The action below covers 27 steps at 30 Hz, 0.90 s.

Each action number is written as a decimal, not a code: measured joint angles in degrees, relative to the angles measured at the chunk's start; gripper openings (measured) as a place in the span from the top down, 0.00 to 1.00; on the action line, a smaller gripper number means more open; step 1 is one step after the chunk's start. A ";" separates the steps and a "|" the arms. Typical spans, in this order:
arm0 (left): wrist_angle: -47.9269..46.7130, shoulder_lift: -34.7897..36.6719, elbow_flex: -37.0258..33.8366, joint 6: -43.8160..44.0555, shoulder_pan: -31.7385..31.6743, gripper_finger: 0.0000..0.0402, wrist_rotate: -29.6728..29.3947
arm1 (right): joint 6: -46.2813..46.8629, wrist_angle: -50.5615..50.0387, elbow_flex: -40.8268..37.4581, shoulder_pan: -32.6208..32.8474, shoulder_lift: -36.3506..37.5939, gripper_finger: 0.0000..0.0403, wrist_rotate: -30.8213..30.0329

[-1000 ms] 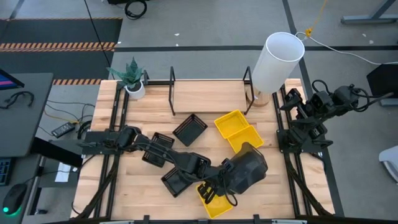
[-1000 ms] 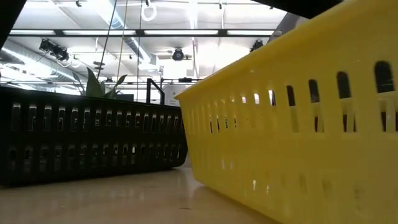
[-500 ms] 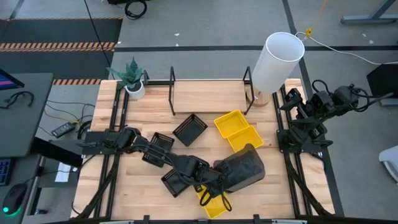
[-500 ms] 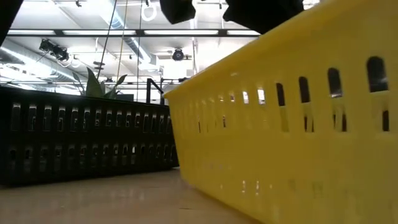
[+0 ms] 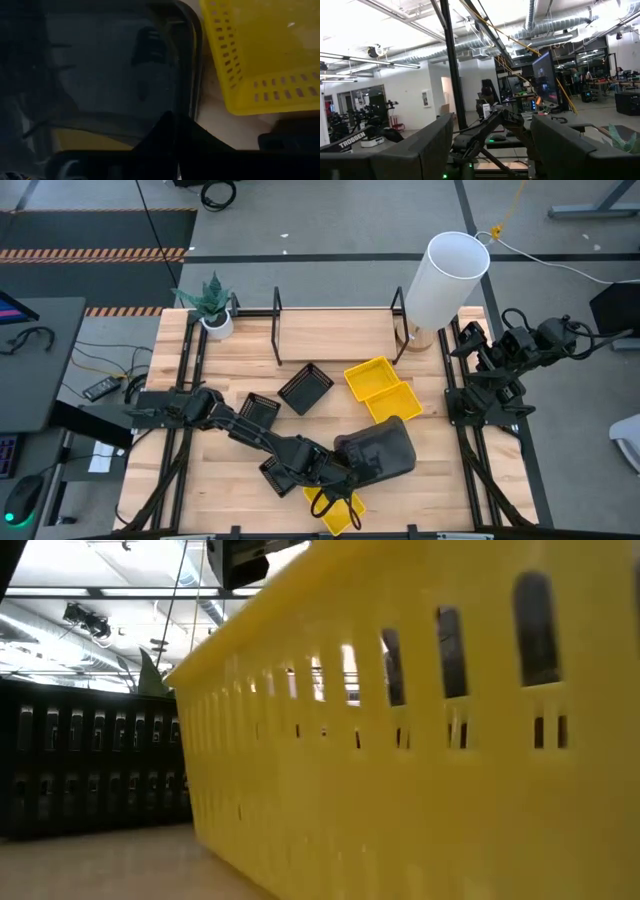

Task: Stack baskets on shelf by color
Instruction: Stack the left black transparent bin on the stacked black transparent bins

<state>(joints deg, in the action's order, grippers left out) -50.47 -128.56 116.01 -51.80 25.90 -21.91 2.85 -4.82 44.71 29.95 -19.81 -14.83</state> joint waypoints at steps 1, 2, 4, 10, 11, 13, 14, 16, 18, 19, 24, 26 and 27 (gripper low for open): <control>0.16 0.02 0.00 0.13 -0.02 0.99 -0.09 | -0.02 0.00 0.00 0.00 0.00 0.33 0.00; 0.20 0.03 -0.01 0.16 -0.10 0.99 -0.06 | -0.02 0.00 0.00 0.00 0.00 0.33 0.00; 0.05 0.06 -0.02 0.07 -0.25 0.99 0.11 | -0.04 0.00 0.00 -0.02 0.00 0.33 0.00; -1.29 0.68 -0.11 -1.05 -0.32 0.97 -0.80 | -0.02 -0.02 0.00 -0.02 0.00 0.33 0.00; -1.58 1.06 -0.11 -1.15 -0.33 0.97 -0.79 | -0.02 0.00 0.00 -0.01 0.00 0.33 0.00; -1.41 2.10 -0.11 -1.16 -0.34 0.99 -0.84 | -0.04 -0.05 -0.02 -0.02 0.01 0.33 0.00; -1.42 2.48 -0.07 -1.08 -0.34 0.99 -0.88 | -0.02 -0.05 -0.02 -0.02 0.02 0.33 0.00; -2.21 3.11 -0.07 -0.73 -0.34 0.99 -0.83 | -0.04 -0.08 -0.02 -0.02 0.00 0.33 0.00; -2.43 3.55 -0.07 0.41 -0.33 0.99 -0.81 | -0.04 -0.07 -0.02 -0.02 0.02 0.33 0.01; -3.15 3.74 -0.07 0.78 -0.32 0.99 -0.77 | -0.04 -0.08 -0.02 -0.01 0.02 0.33 0.00; -6.64 4.30 -0.07 2.25 0.03 0.99 0.90 | -0.04 -0.03 -0.02 -0.02 0.02 0.33 0.01; -6.89 4.30 -0.07 3.36 0.03 0.99 1.86 | -0.06 -0.11 -0.02 -0.02 0.02 0.33 0.02; -7.35 4.30 -0.07 3.64 0.06 0.99 1.88 | -0.05 -0.09 -0.02 -0.02 0.02 0.33 0.02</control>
<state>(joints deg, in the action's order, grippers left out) -57.81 -124.27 115.94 -48.16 25.96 -20.03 2.80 -4.91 44.69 29.93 -19.79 -14.81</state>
